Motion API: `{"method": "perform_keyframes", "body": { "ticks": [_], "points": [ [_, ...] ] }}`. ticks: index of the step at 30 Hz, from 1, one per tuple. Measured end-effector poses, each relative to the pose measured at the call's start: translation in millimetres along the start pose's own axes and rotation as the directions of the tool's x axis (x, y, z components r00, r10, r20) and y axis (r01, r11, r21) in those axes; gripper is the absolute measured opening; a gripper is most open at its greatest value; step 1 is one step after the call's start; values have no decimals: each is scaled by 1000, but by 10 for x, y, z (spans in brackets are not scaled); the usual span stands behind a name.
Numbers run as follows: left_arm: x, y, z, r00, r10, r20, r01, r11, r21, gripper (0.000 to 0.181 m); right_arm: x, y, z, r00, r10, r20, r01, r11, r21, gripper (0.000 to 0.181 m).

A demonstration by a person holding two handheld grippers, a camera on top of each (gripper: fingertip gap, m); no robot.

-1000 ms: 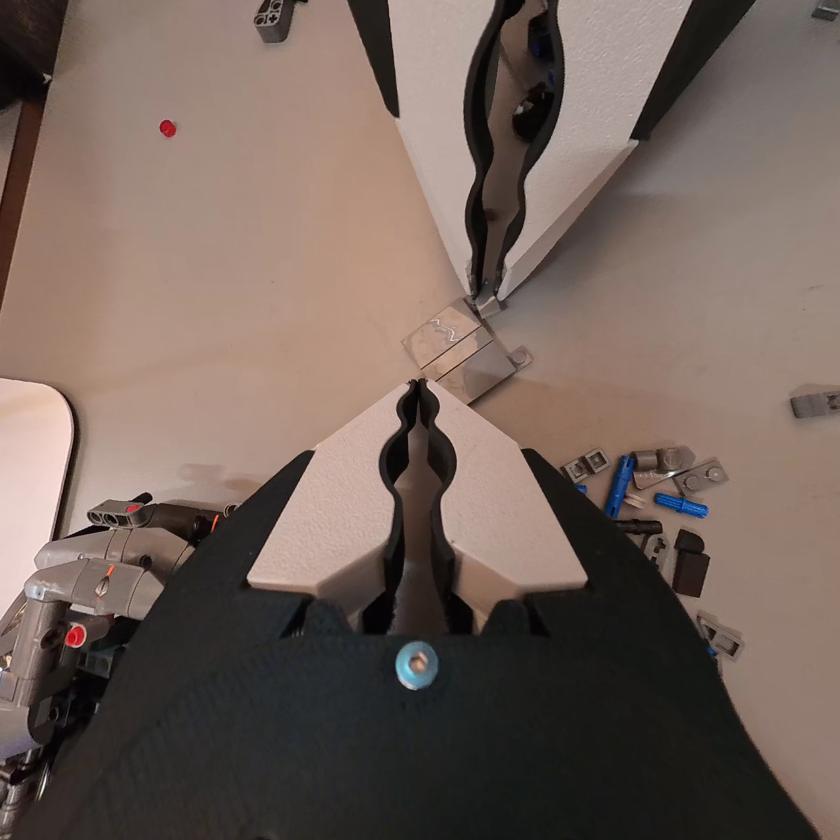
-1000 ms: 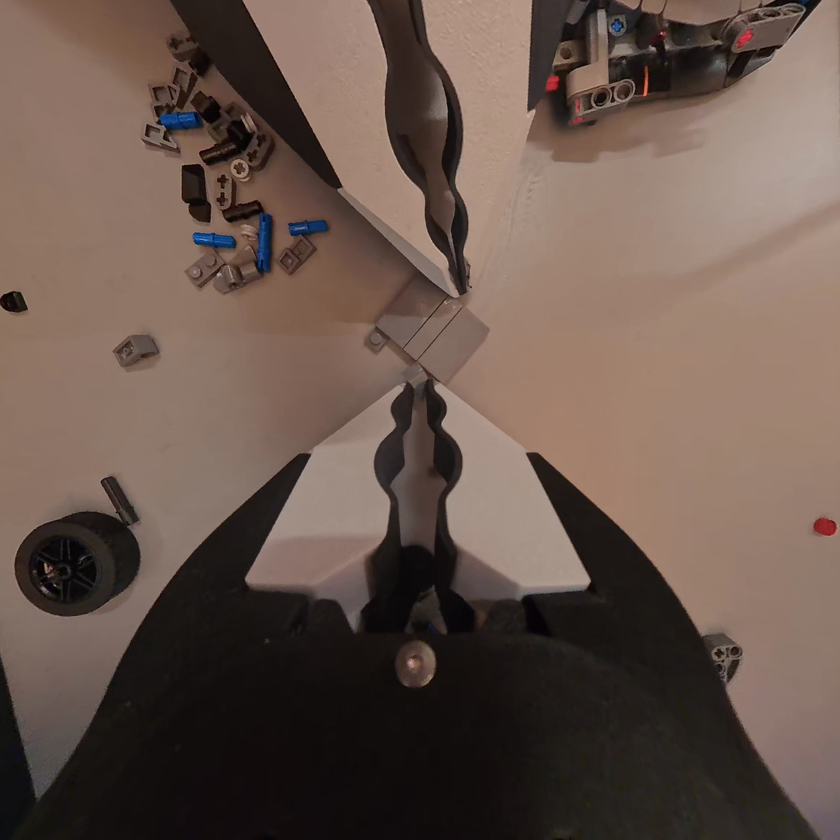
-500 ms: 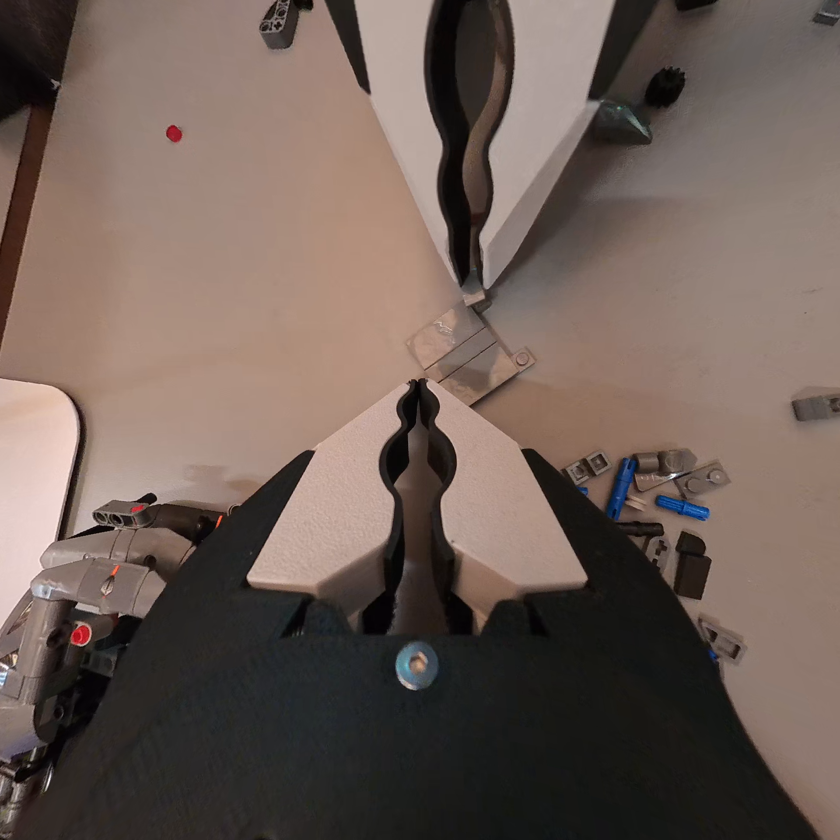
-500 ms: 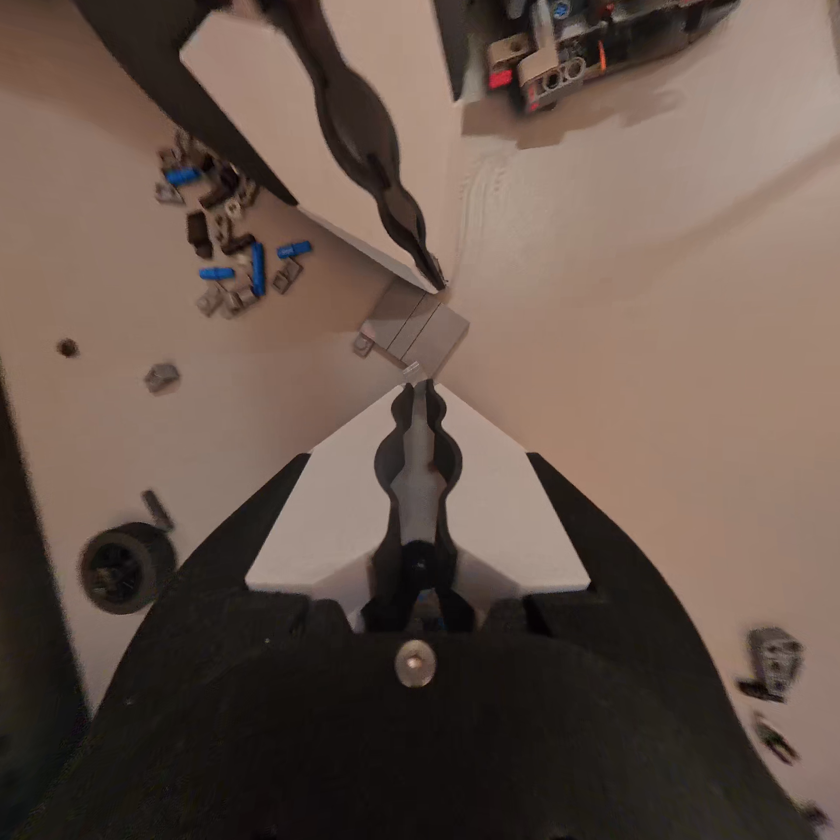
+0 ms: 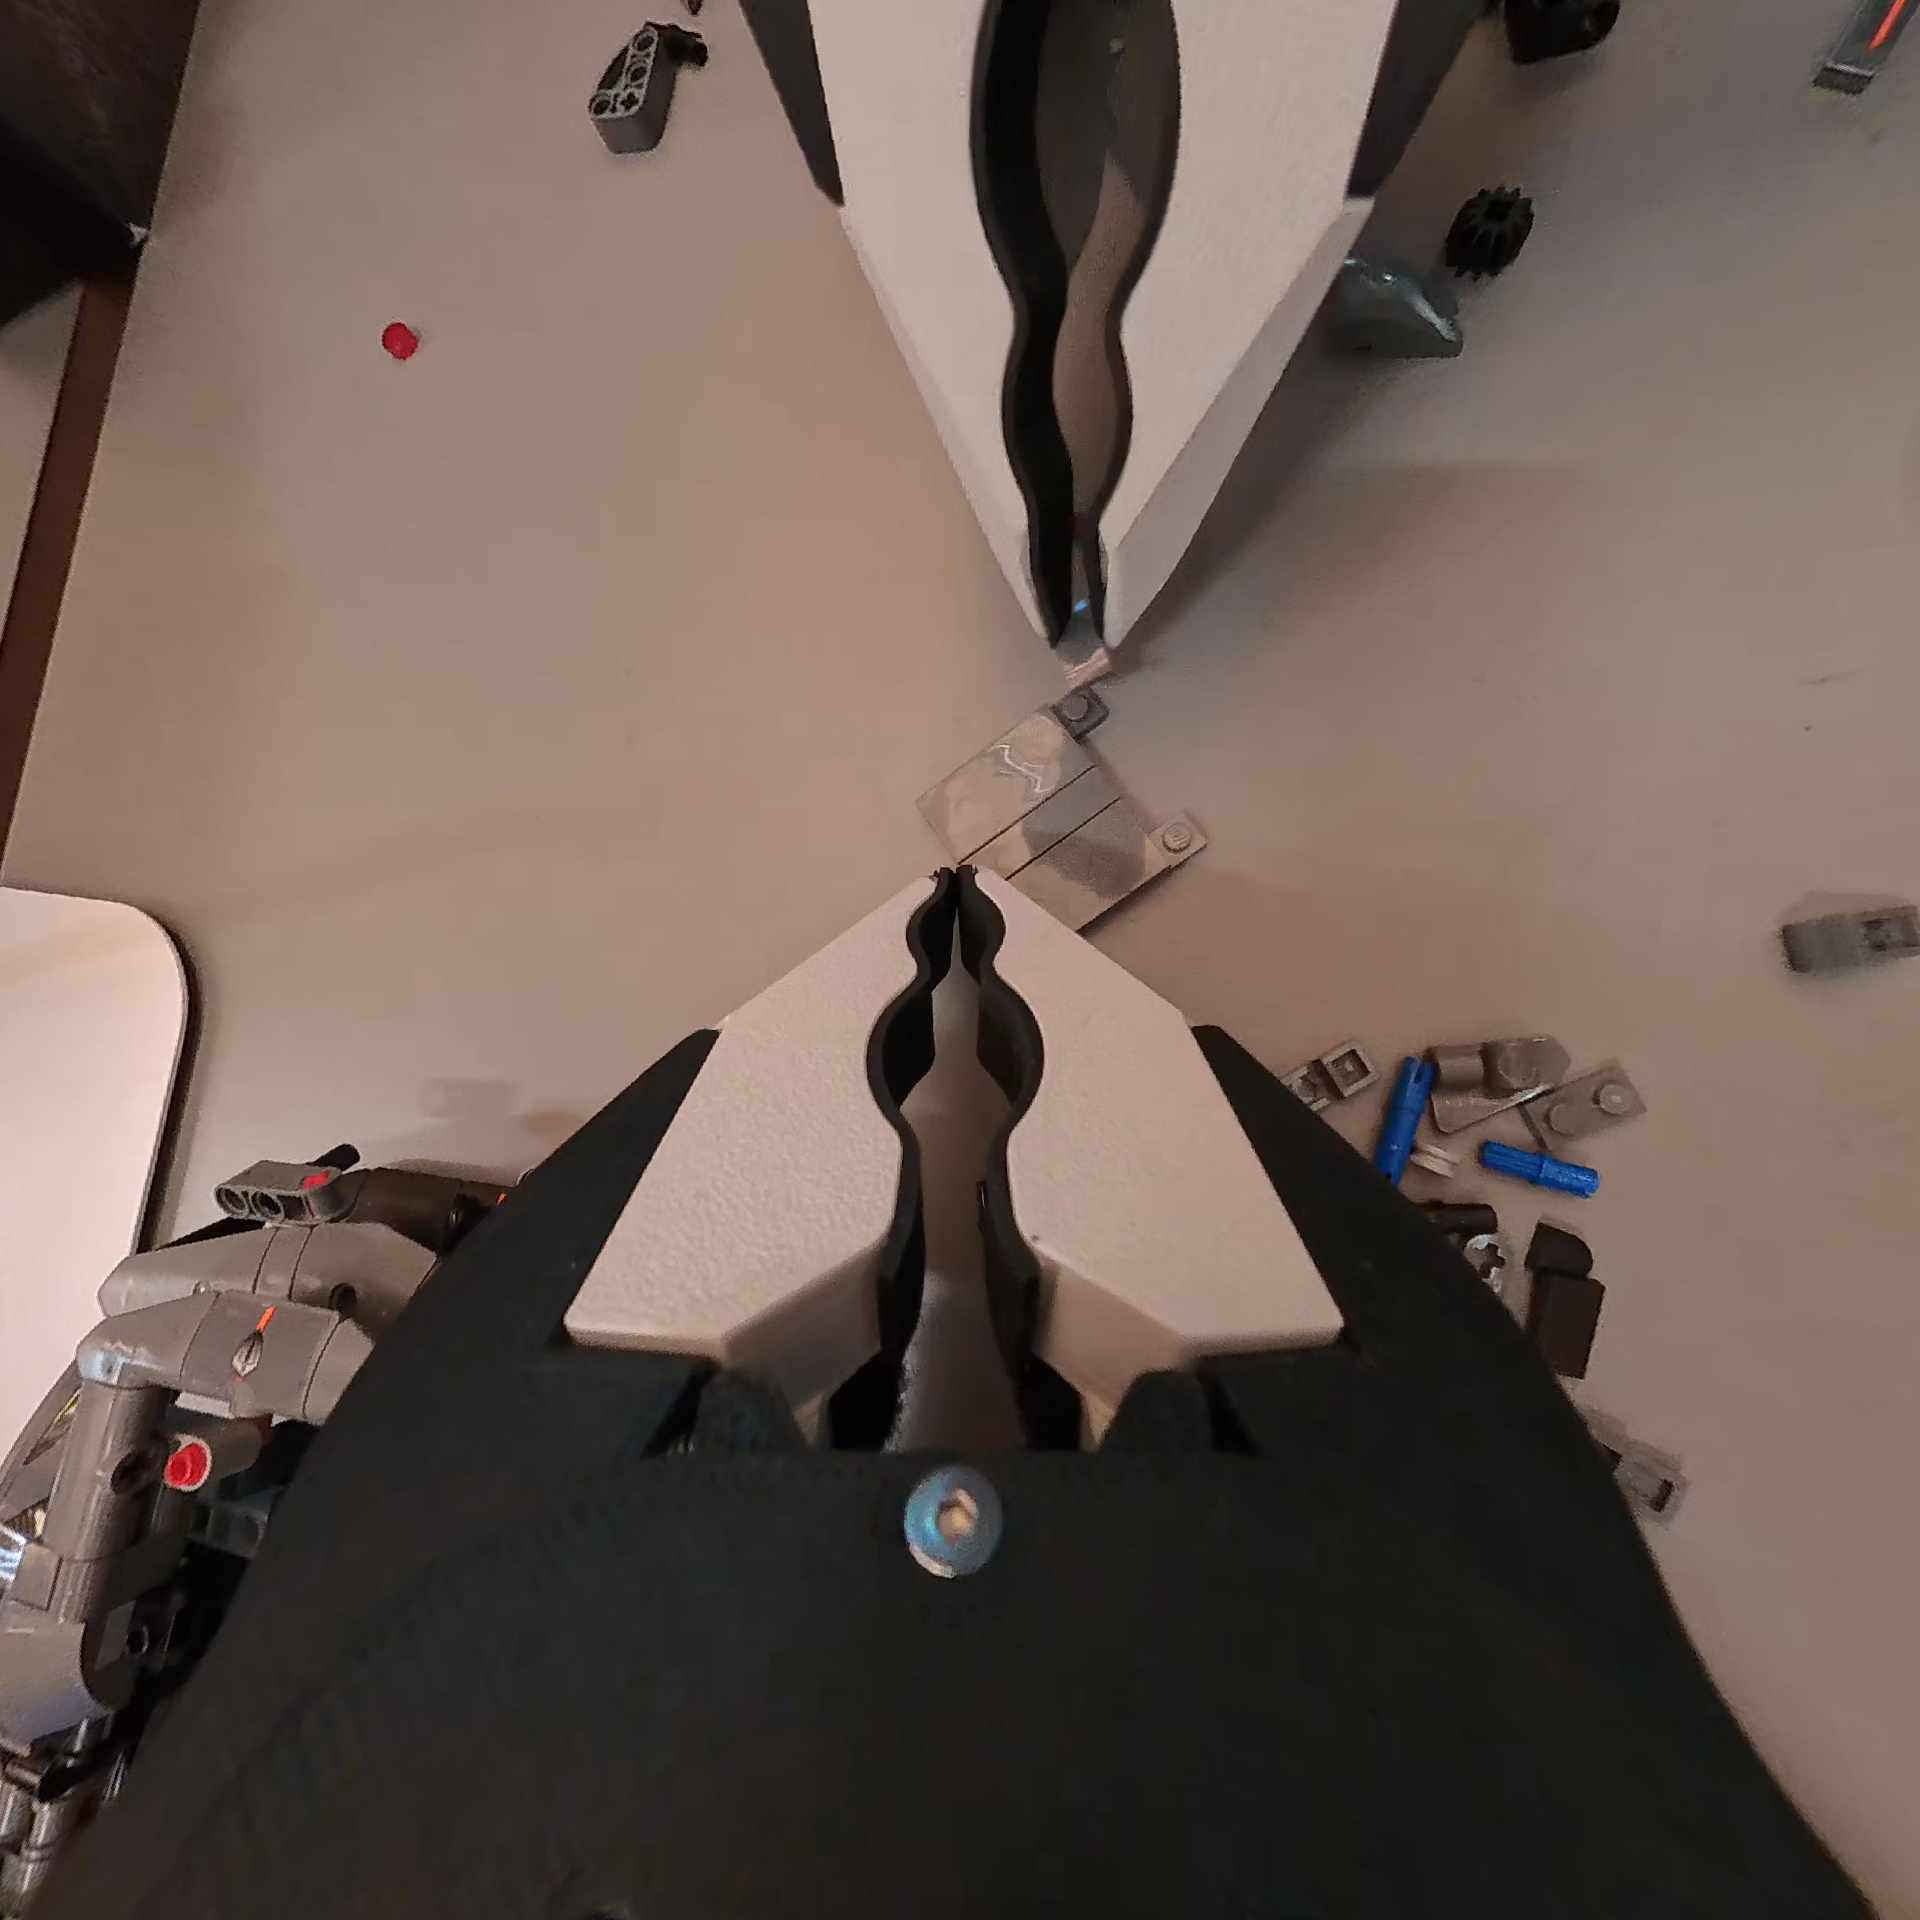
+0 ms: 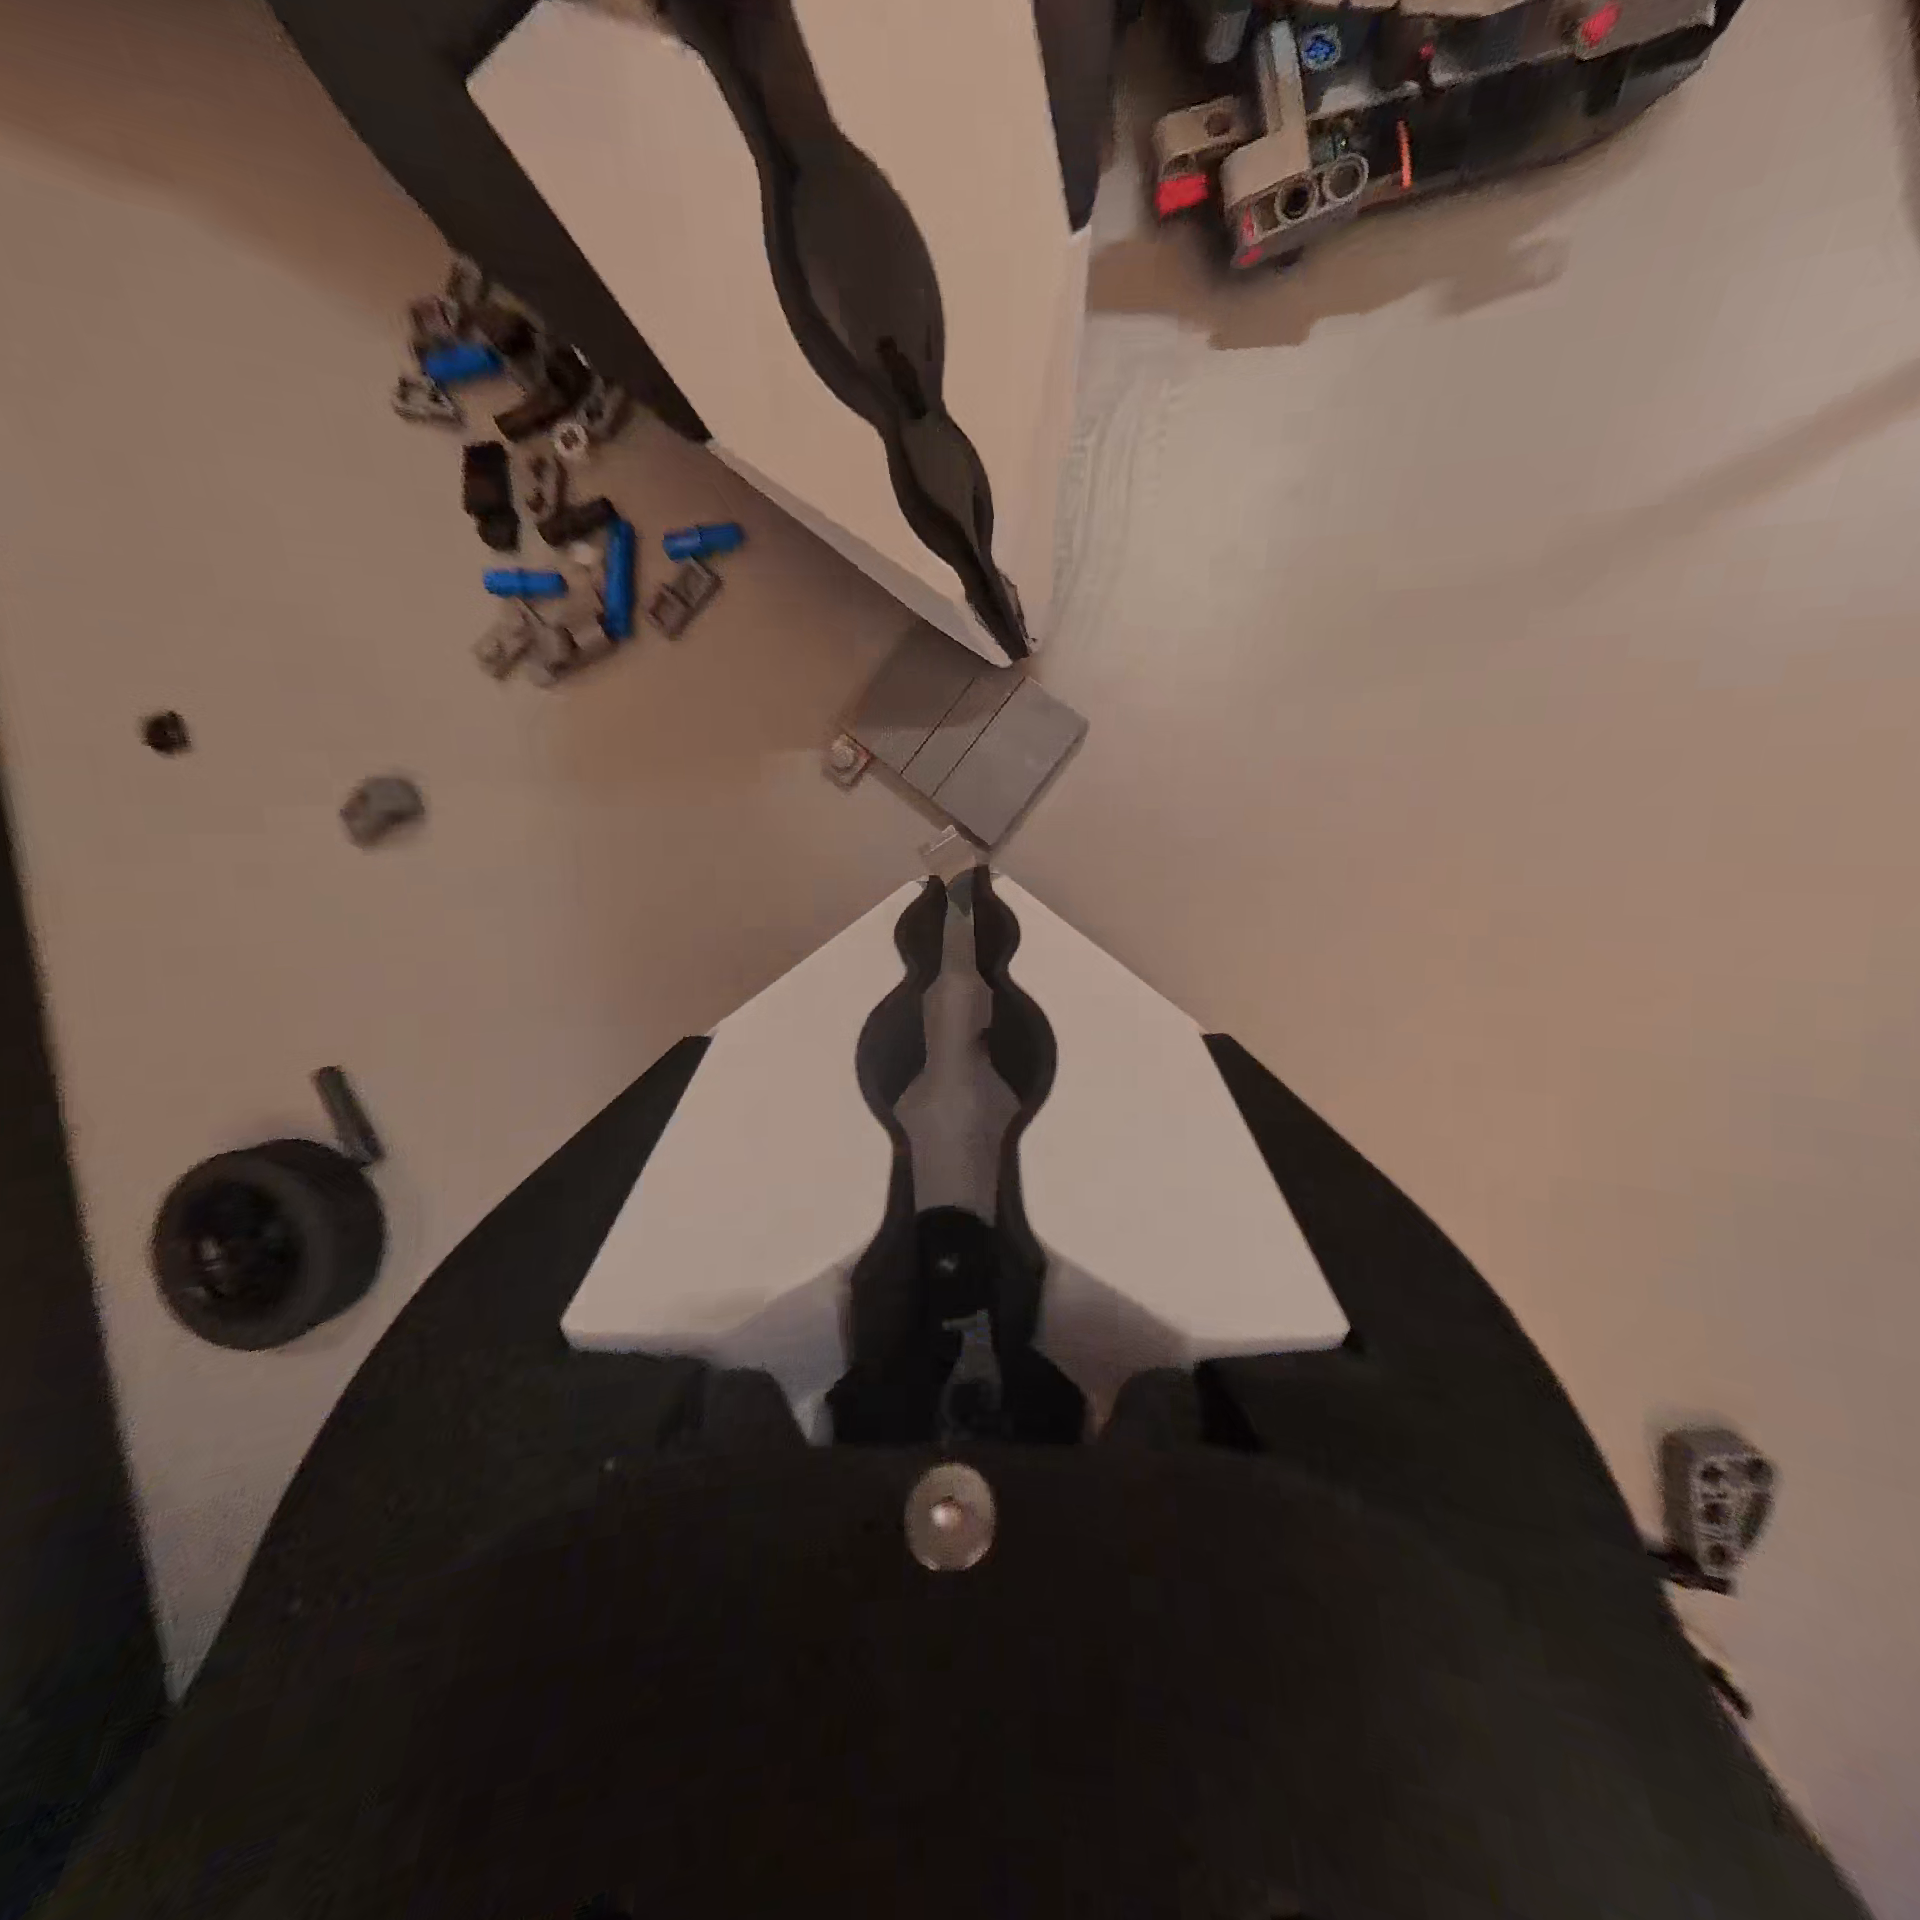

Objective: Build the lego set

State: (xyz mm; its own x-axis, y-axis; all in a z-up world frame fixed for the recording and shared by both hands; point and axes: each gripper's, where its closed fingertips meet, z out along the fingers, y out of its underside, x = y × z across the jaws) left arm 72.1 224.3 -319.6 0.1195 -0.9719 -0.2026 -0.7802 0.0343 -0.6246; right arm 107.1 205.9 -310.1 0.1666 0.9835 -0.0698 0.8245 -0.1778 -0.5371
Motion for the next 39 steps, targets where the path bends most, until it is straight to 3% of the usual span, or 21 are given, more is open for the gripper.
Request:
{"method": "perform_keyframes", "body": {
  "ticks": [14,39],
  "points": [
    [6,-4,11,1000,3,0,-3,1000,-2,0,52,73,115,989,-124,-77,118,990,-79,3],
    [2,-5,13,1000,5,2,-5,1000,-4,0,46,-38,117,997,-49,-55,49,999,-7,0]
  ]
}}
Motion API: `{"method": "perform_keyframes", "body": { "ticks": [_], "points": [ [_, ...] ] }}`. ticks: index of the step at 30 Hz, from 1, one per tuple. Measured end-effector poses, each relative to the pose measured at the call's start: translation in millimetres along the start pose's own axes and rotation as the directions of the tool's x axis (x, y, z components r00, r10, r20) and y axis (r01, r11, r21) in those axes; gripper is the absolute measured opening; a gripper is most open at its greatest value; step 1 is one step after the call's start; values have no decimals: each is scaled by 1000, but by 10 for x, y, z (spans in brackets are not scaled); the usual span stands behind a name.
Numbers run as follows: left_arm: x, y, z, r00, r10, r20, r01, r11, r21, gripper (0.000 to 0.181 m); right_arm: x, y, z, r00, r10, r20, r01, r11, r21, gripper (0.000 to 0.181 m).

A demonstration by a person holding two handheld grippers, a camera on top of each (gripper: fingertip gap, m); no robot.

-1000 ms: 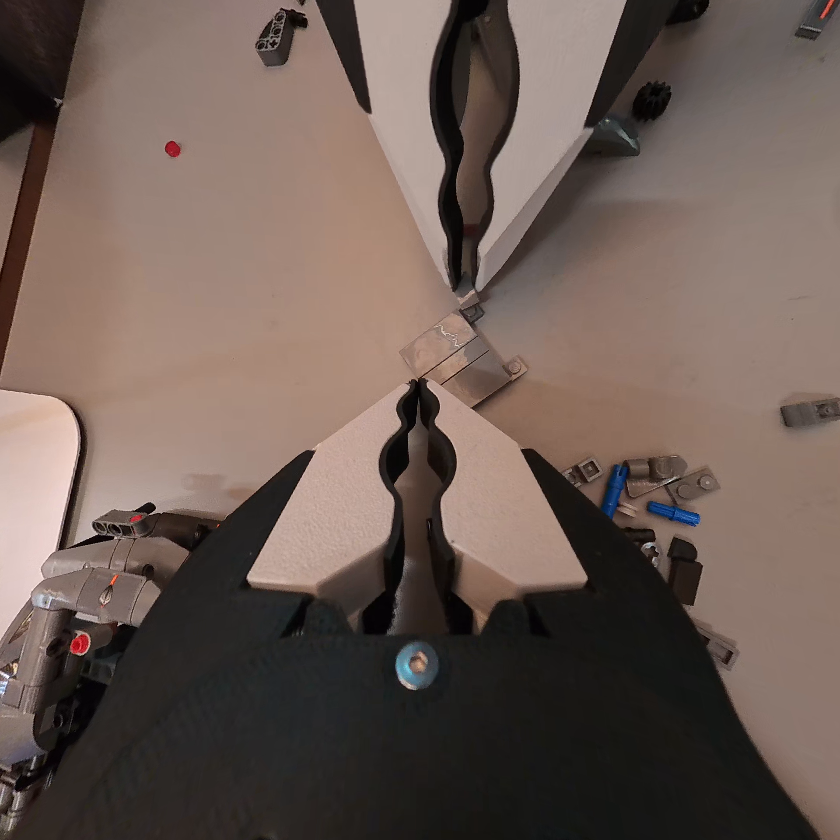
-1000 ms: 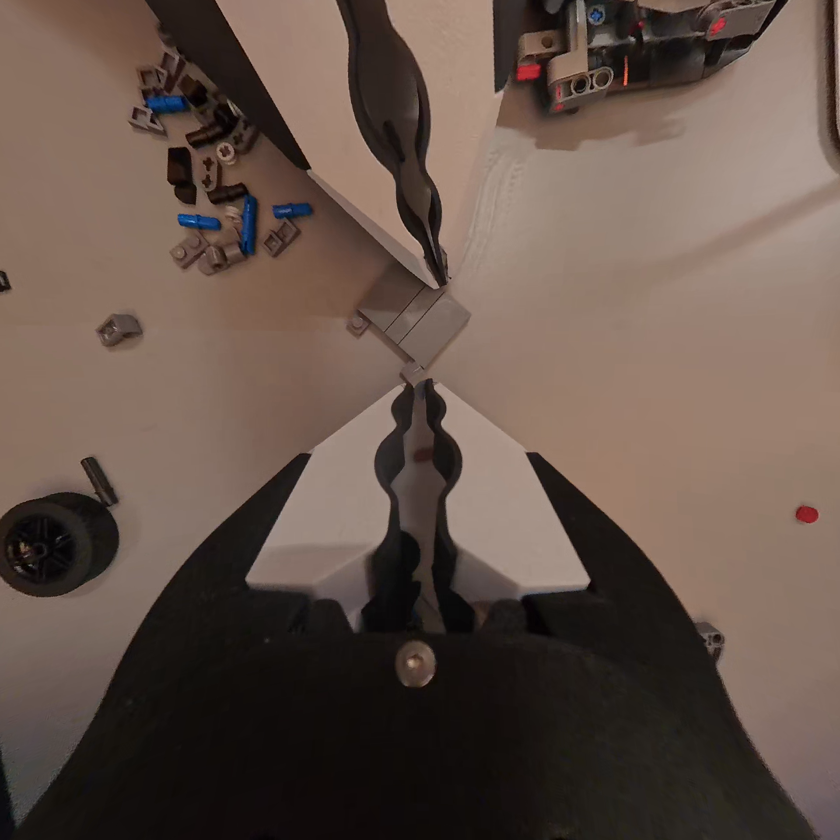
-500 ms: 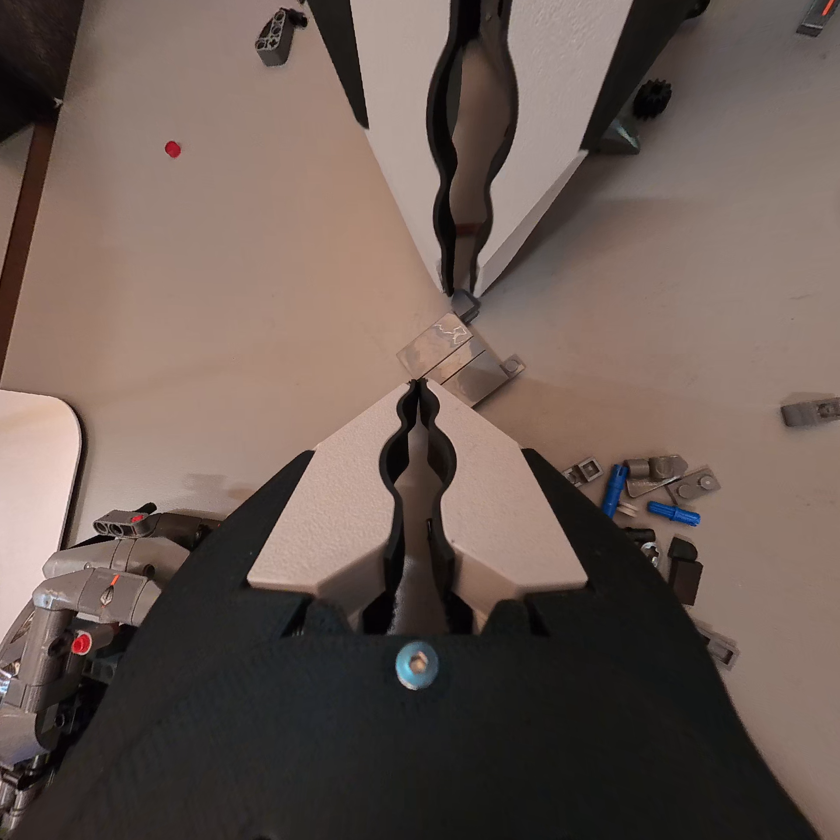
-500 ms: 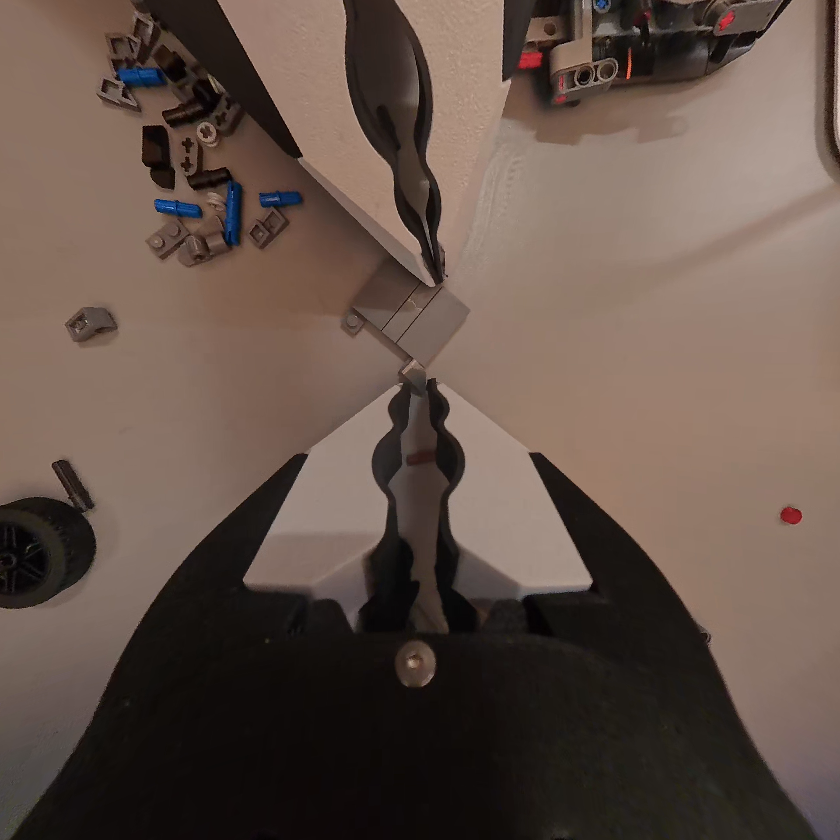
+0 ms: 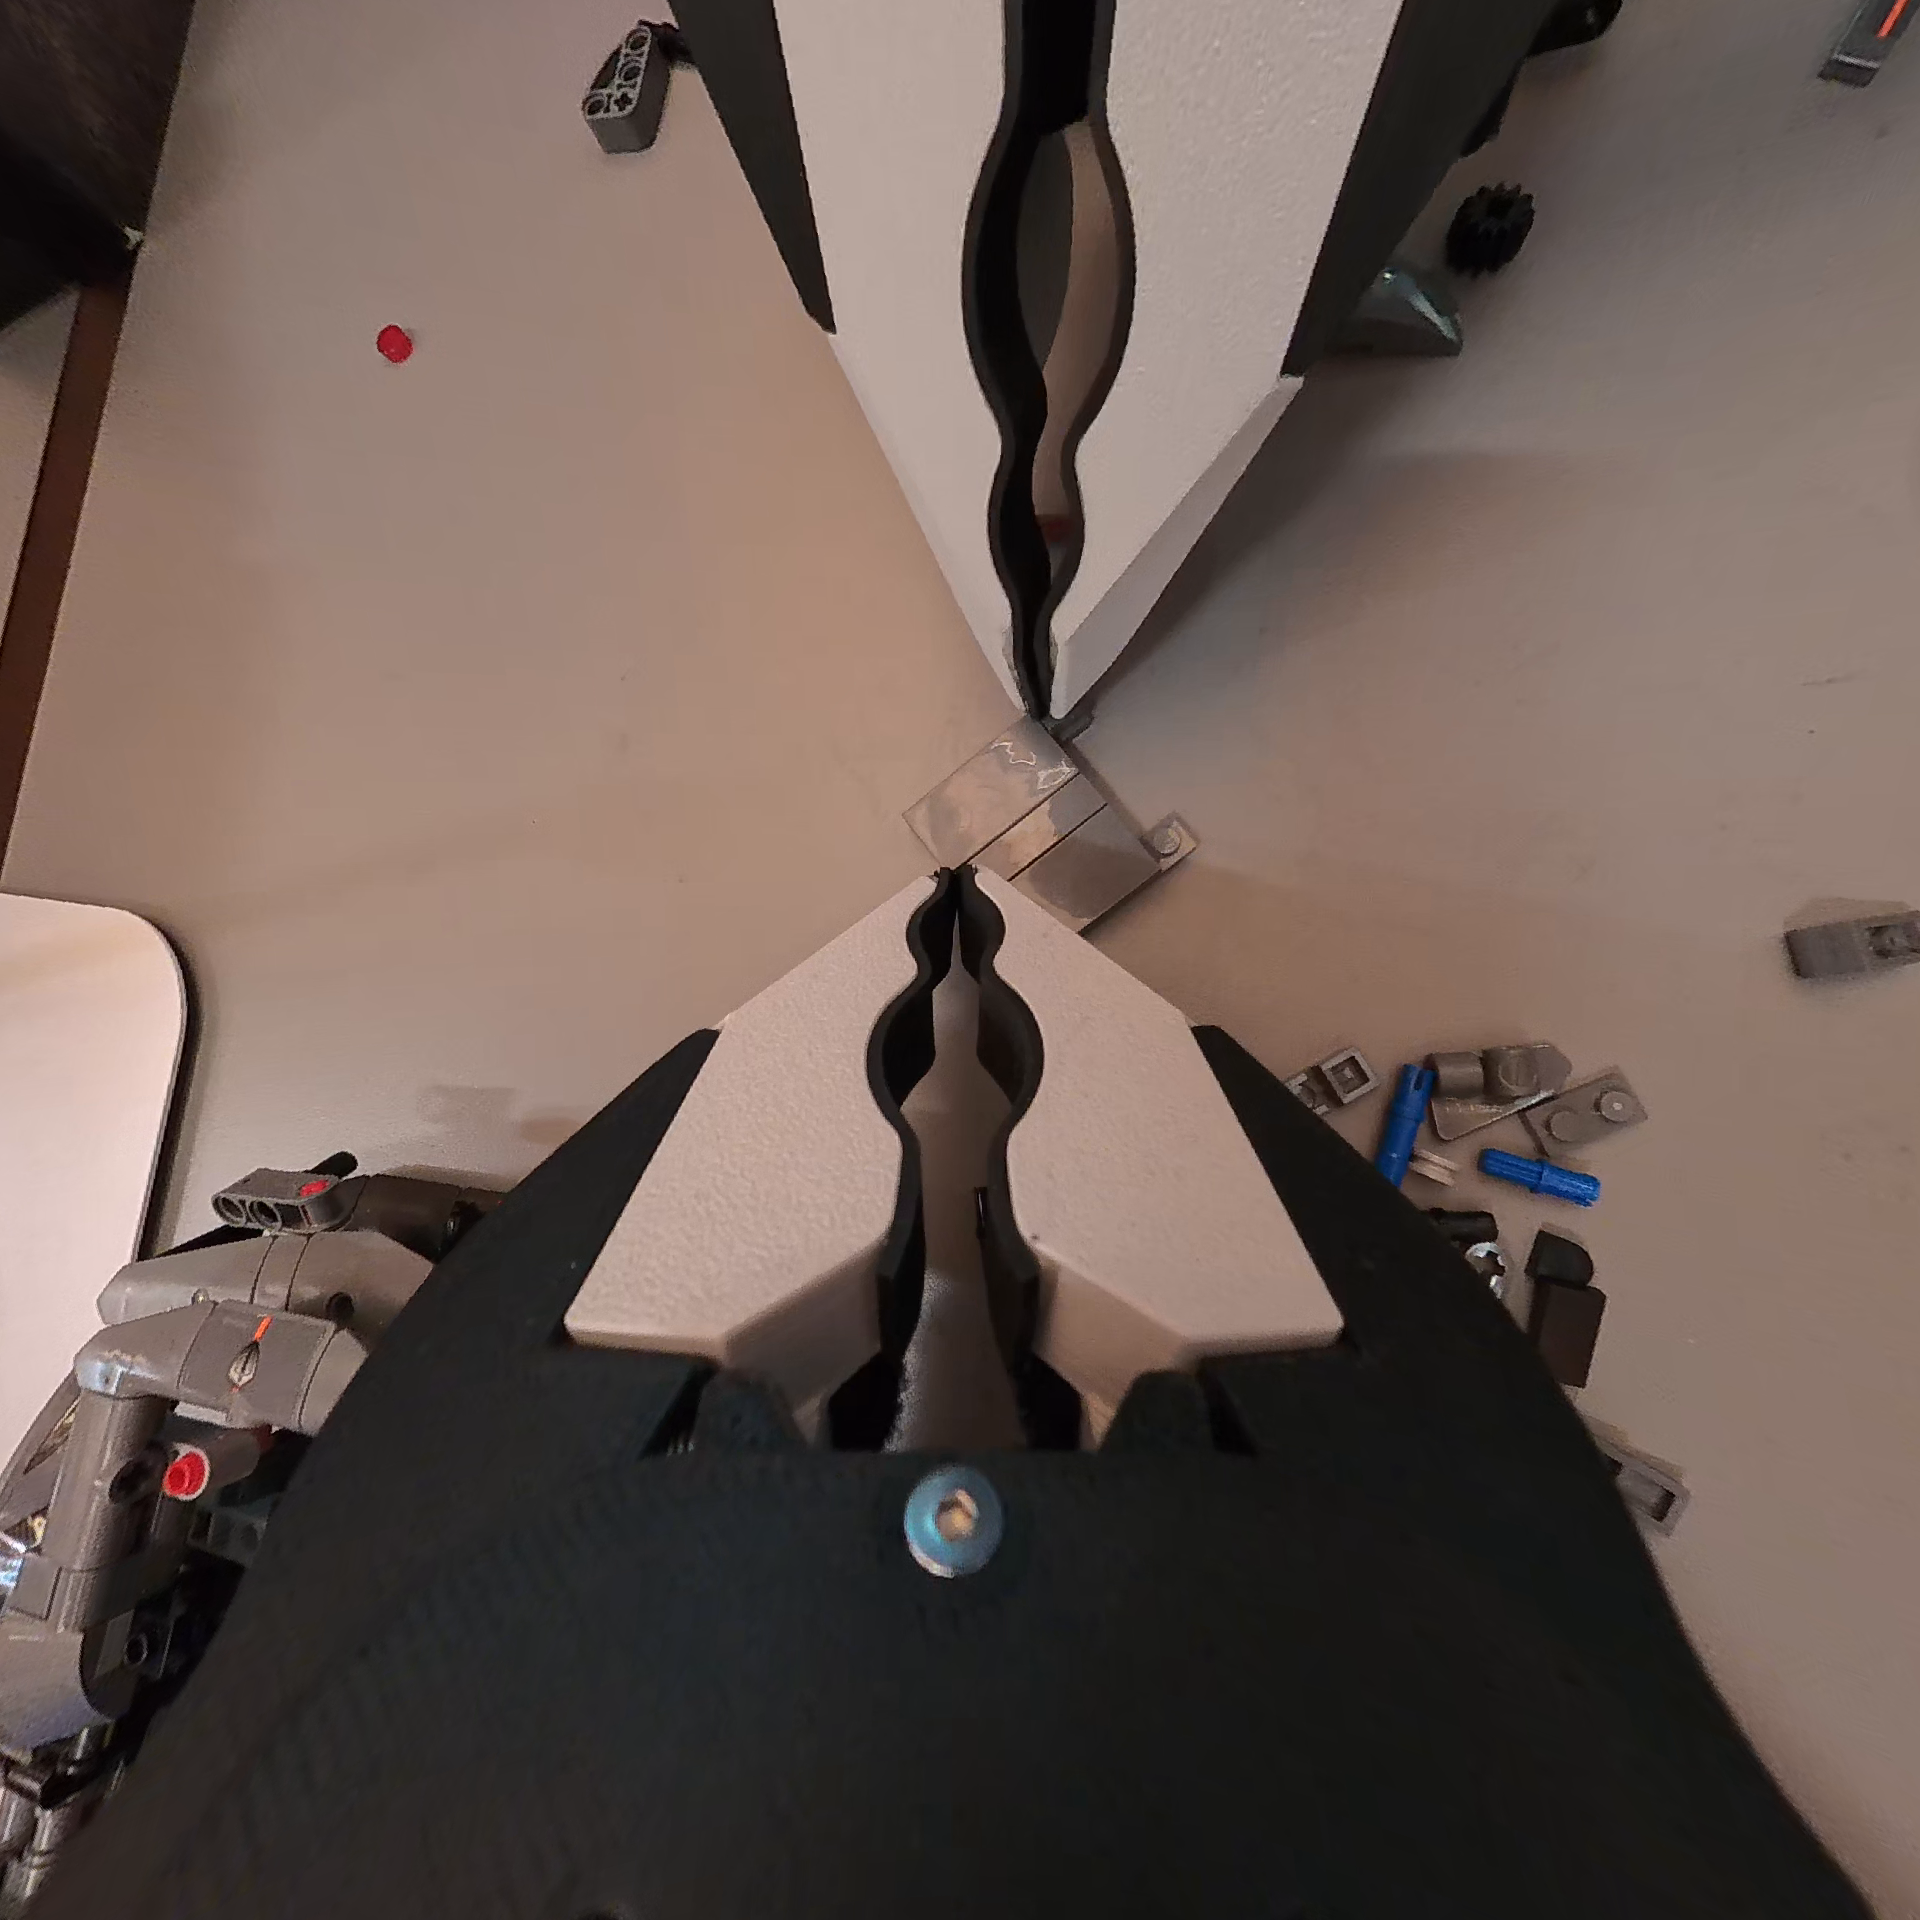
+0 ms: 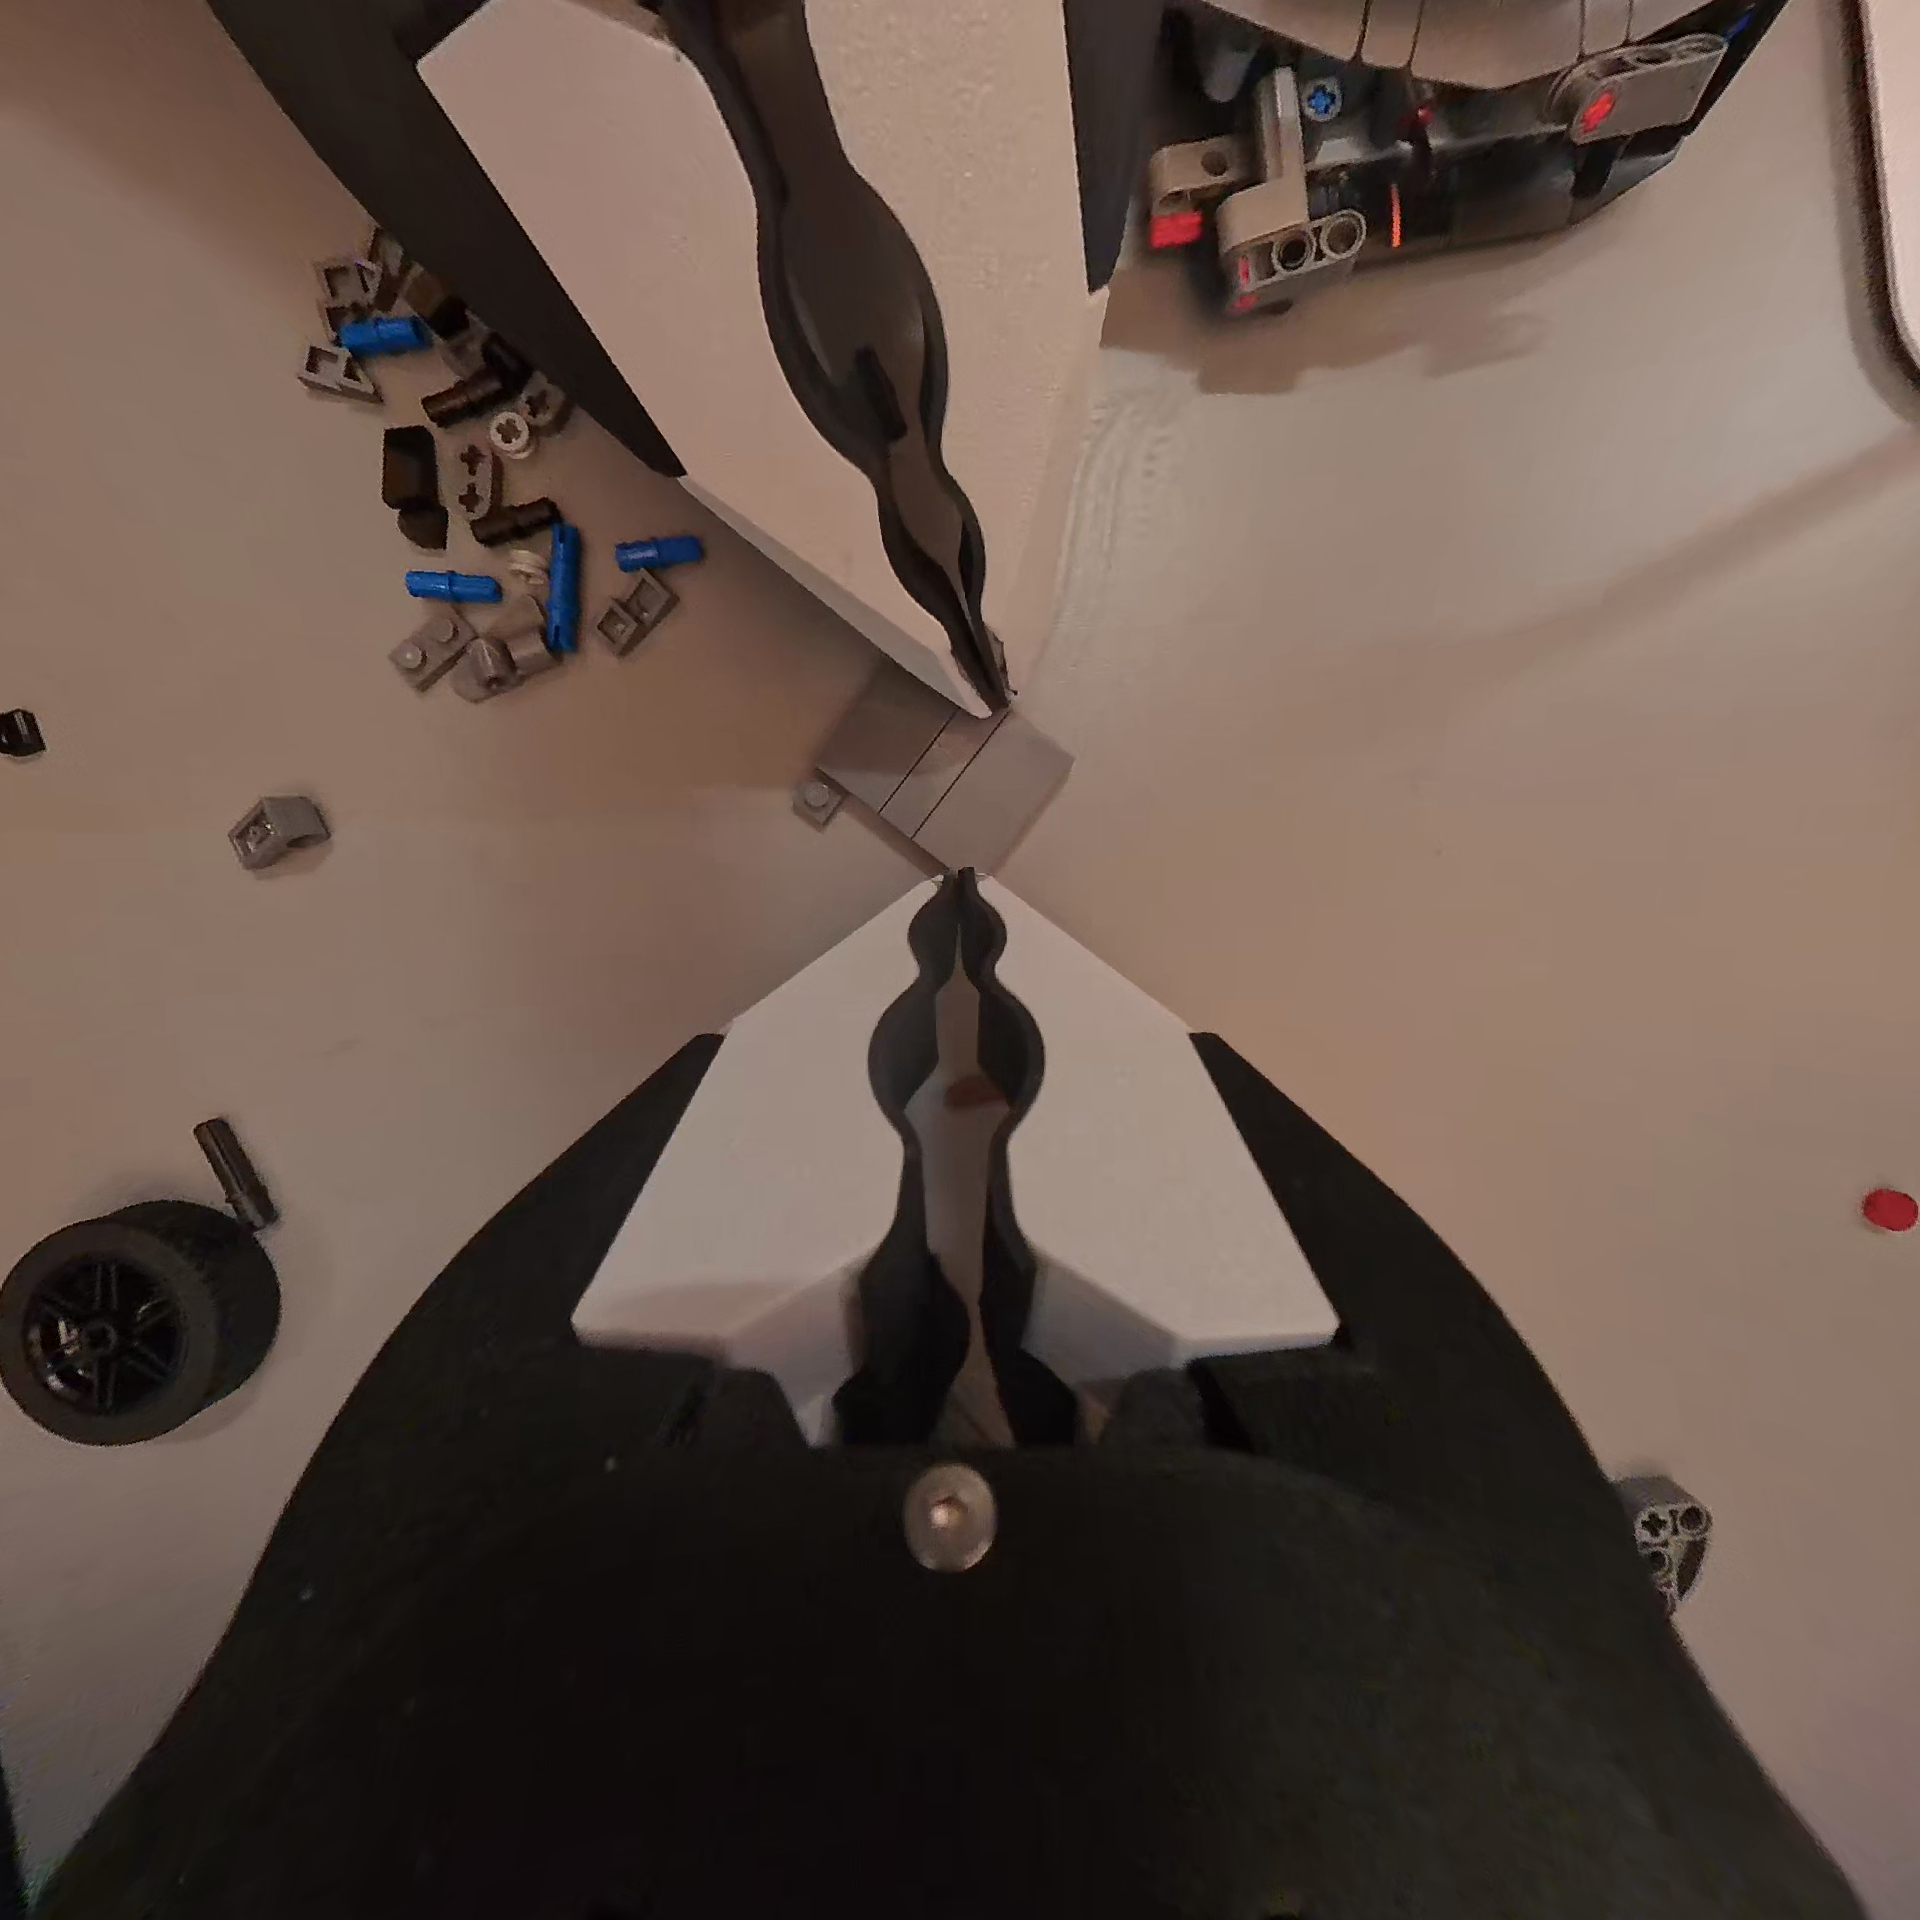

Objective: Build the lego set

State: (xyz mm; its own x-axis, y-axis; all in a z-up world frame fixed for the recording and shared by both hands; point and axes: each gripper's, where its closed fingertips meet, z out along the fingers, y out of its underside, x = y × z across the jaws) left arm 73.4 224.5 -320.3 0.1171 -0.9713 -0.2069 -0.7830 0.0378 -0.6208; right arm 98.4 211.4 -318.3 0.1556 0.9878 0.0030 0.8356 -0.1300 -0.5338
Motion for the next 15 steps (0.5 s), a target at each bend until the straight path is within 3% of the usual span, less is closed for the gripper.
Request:
{"method": "perform_keyframes", "body": {
  "ticks": [15],
  "points": [
    [-13,2,3,1000,2,10,-2,1000,-7,0,-13,-5,19,1000,-9,-16,9,1000,-20,0]
  ]
}}
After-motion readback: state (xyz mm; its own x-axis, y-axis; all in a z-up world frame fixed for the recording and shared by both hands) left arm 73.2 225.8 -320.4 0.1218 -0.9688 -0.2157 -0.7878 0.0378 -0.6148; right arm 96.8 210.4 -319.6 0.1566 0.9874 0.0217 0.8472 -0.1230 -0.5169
